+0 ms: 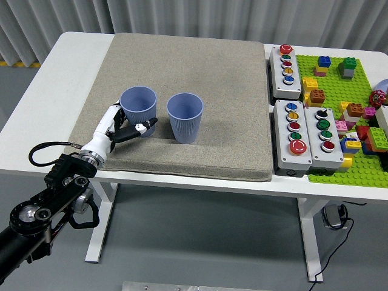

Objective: Pick cup pour cup place

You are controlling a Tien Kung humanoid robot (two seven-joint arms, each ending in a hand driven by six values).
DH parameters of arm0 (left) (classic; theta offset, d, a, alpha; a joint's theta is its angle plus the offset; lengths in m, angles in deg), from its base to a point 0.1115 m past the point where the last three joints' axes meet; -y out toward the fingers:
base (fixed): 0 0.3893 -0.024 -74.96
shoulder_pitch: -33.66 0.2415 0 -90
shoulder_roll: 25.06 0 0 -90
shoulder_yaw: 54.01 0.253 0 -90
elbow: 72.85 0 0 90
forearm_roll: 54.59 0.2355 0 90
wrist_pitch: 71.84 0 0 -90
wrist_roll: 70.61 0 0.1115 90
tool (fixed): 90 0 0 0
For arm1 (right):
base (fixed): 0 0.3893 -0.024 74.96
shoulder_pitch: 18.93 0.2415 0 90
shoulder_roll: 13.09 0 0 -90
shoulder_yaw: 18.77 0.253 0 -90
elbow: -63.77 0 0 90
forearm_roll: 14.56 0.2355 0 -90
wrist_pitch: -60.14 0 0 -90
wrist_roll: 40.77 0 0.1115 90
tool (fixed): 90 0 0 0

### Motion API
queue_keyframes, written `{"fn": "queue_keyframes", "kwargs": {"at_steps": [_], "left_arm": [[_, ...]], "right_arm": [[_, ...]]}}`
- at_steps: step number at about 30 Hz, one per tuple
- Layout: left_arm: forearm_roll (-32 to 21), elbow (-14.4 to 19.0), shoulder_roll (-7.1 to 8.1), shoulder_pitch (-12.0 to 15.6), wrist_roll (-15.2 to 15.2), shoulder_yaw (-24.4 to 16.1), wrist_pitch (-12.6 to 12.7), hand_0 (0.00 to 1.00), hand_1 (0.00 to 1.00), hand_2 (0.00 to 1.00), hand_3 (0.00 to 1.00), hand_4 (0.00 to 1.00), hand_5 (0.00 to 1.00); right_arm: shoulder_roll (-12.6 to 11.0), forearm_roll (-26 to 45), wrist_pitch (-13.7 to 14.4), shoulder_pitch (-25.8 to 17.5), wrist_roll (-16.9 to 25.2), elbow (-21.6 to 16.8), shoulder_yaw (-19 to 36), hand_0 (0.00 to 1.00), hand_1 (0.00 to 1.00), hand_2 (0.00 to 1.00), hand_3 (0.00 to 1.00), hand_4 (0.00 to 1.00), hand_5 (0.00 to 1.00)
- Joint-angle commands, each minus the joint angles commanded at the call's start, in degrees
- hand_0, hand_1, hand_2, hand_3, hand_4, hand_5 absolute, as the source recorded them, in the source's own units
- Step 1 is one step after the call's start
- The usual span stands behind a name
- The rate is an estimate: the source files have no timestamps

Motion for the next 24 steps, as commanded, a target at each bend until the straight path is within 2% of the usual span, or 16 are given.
{"fn": "queue_keyframes", "kwargs": {"at_steps": [1, 6, 7, 12, 13, 18, 19, 24], "left_arm": [[-0.01, -0.04, -0.01, -0.08, -0.02, 0.02, 0.07, 0.808, 0.782, 0.895, 0.986, 0.894, 0.247], [0.16, 0.06, 0.15, -0.61, 0.05, 0.34, 0.37, 0.808, 0.782, 0.895, 0.986, 0.894, 0.247], [0.15, 0.05, 0.15, -0.7, 0.06, 0.37, 0.37, 0.781, 0.749, 0.86, 0.94, 0.894, 0.25], [-0.22, -0.27, -0.05, -1.13, -0.09, 0.51, 0.7, 0.781, 0.749, 0.86, 0.94, 0.894, 0.25], [-0.3, -0.32, -0.08, -1.16, -0.13, 0.55, 0.78, 0.754, 0.716, 0.779, 0.816, 0.894, 0.25], [-1.06, -0.66, -0.32, -1.36, -0.51, 0.94, 1.48, 0.754, 0.716, 0.779, 0.816, 0.894, 0.25], [-1.24, -0.79, -0.38, -1.38, -0.62, 1.02, 1.68, 0.742, 0.697, 0.738, 0.756, 0.894, 0.252], [-1.95, -1.06, -0.51, -1.41, -0.98, 1.33, 2.33, 0.742, 0.697, 0.738, 0.756, 0.894, 0.252]], "right_arm": [[-0.01, 0.0, 0.0, 0.05, 0.0, 0.0, 0.01, 0.702, 0.65, 0.607, 0.601, 0.007, 0.384], [-0.06, 0.04, -0.01, 0.4, 0.0, 0.01, -0.04, 0.702, 0.65, 0.607, 0.601, 0.007, 0.384], [-0.06, 0.06, 0.0, 0.44, 0.0, 0.01, -0.05, 0.702, 0.65, 0.607, 0.6, 0.007, 0.385], [-0.09, 0.02, -0.02, 0.57, 0.0, 0.02, -0.03, 0.702, 0.65, 0.607, 0.6, 0.007, 0.385], [-0.09, -0.02, -0.03, 0.58, -0.01, 0.02, -0.02, 0.702, 0.65, 0.607, 0.6, 0.007, 0.382], [-0.08, -0.1, -0.05, 0.64, -0.04, 0.01, 0.05, 0.702, 0.65, 0.607, 0.6, 0.007, 0.382], [-0.08, -0.18, -0.08, 0.64, -0.04, 0.0, 0.08, 0.702, 0.65, 0.606, 0.6, 0.007, 0.382], [-0.09, -0.1, -0.06, 0.75, -0.03, 0.01, 0.06, 0.702, 0.65, 0.606, 0.6, 0.007, 0.382]]}}
